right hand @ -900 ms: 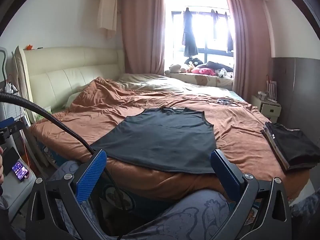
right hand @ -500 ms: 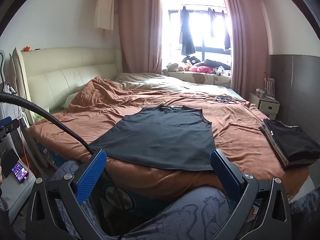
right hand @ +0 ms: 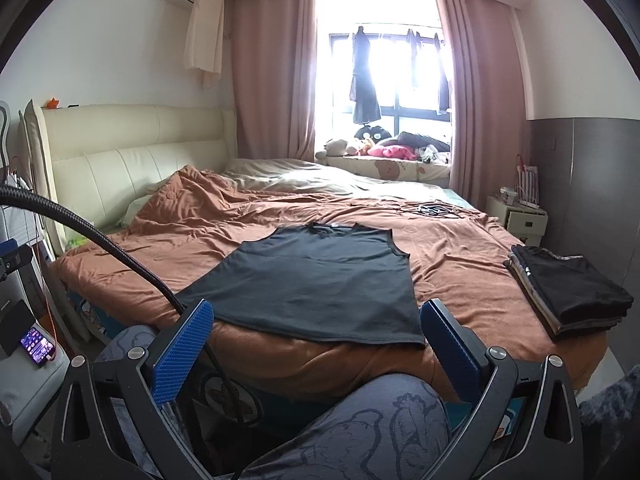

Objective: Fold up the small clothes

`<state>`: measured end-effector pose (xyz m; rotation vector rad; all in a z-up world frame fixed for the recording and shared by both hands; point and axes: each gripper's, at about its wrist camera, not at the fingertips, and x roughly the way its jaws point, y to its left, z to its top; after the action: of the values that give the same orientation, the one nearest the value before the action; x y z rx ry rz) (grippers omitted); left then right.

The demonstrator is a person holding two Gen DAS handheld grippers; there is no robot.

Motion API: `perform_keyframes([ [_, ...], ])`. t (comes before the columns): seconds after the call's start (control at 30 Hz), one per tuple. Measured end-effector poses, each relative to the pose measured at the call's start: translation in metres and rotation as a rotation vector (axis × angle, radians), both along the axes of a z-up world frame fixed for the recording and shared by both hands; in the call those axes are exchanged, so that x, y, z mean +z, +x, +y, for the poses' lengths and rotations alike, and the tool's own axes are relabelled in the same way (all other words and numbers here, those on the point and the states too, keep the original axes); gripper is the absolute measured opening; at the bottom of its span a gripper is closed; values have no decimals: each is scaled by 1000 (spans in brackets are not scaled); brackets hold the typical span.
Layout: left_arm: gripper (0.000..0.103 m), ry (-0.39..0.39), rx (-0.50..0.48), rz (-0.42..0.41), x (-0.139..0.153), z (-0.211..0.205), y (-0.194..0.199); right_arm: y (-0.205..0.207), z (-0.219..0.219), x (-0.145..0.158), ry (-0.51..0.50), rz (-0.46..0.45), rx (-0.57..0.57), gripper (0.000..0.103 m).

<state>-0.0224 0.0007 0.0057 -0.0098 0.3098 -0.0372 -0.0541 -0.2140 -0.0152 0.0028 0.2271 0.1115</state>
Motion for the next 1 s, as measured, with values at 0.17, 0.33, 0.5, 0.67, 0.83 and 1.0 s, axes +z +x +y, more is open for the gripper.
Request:
perform_keyframes([
  [0.17,103,2,-2,-7,1,-2,-5,-1,-1,-1,6,2,1,103],
  [0.33,103,1,-5,-13,1,-4,-9,-2,-2,-1,8,0,0,103],
  [0.5,103,2,-8,-14,1,-5,-11,1,-3,-2,14,3,0,103],
  [0.67,103,-2,-12,-12,2,-6,-9,0,-4,-7,12,5,1,103],
  [0.83,103,8,-16,-8,1,-9,-5,3,-5,-9,23,12,1,103],
  [1.0,103,7,-21,-2,-1,-9,2,10,-6,-10,31,21,-2,103],
])
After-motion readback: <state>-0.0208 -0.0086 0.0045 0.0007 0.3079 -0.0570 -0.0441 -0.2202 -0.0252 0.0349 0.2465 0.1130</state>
